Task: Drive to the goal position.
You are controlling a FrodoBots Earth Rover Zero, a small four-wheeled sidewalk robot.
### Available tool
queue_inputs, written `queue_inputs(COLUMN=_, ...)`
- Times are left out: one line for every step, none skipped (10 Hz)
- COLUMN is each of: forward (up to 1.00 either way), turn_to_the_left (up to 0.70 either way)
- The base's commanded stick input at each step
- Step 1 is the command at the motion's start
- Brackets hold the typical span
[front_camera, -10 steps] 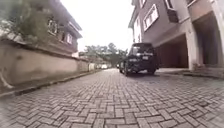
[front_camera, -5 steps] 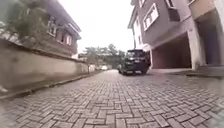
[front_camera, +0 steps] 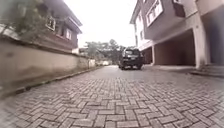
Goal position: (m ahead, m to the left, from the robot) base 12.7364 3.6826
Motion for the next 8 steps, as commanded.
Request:
queue_inputs(forward=0.50, turn_to_the_left=0.00)
queue_inputs(forward=0.50, turn_to_the_left=0.00)
queue_inputs(forward=0.50, turn_to_the_left=0.00)
queue_inputs(forward=0.50, turn_to_the_left=0.00)
queue_inputs(forward=0.50, turn_to_the_left=0.00)
queue_inputs(forward=0.50, turn_to_the_left=0.00)
queue_inputs(forward=0.50, turn_to_the_left=0.00)
queue_inputs(forward=0.50, turn_to_the_left=0.00)
